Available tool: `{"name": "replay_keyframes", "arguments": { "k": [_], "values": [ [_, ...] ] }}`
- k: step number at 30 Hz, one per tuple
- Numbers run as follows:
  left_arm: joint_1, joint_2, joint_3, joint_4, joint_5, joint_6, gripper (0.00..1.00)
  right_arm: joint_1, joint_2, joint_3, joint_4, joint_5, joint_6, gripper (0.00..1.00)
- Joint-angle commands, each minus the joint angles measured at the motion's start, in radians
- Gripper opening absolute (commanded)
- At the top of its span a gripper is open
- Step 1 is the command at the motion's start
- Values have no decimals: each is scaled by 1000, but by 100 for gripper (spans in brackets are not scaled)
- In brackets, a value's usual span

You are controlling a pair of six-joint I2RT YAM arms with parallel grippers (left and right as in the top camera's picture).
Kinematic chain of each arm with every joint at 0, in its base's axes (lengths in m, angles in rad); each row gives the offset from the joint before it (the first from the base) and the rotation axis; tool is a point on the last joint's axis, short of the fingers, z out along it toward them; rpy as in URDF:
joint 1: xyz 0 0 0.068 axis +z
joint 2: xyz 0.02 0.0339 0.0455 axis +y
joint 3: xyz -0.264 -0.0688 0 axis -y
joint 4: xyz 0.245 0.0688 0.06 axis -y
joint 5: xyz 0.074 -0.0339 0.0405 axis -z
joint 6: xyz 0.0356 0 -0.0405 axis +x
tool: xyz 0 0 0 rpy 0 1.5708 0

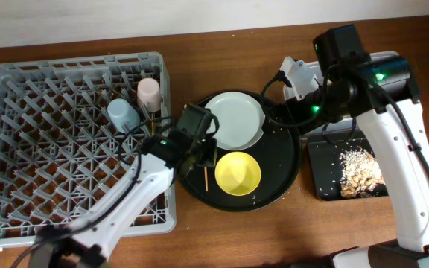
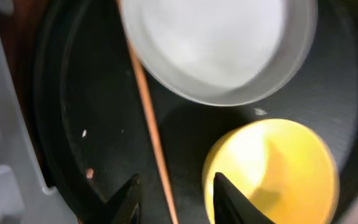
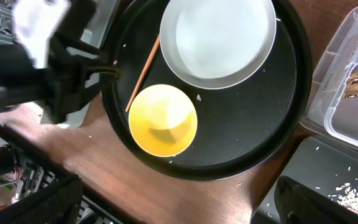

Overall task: Sort waste into correct bins and load items into the dishwasher rack
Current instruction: 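Reach the left gripper back to the remaining chopstick and grasp it, then carry the second chopstick left into the rack and release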

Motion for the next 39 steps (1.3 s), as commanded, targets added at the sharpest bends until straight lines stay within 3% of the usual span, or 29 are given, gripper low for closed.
{"name": "replay_keyframes", "arguments": {
  "k": [1, 13, 15, 17, 18, 22, 26, 33, 39],
  "values": [
    [-5, 111, -11, 44, -44, -51, 36, -6, 0, -2, 0, 5, -3, 99],
    [-5, 335, -11, 156, -44, -51, 35, -6, 0, -2, 0, 5, -3, 99],
    [-5, 365, -11, 159, -44, -51, 31, -6, 0, -2, 0, 5, -3, 99],
    [-5, 384, -11, 158, -44, -51, 16, -6, 0, -2, 0, 5, -3, 99],
    [-5, 383, -11, 156, -44, -51, 4, -6, 0, -2, 0, 5, -3, 99],
    [-5, 381, -2, 141, -44, -51, 1, -6, 0, -2, -1, 5, -3, 99],
    [-5, 323, 61, 59, -45, -51, 1, -6, 0, -2, 0, 5, -3, 99],
    [1, 28, 95, -43, -151, -51, 1, -6, 0, -2, 0, 5, -3, 99],
    [105, -102, 95, -215, -187, -50, 1, -6, 0, -2, 0, 5, -3, 99]
  ]
}}
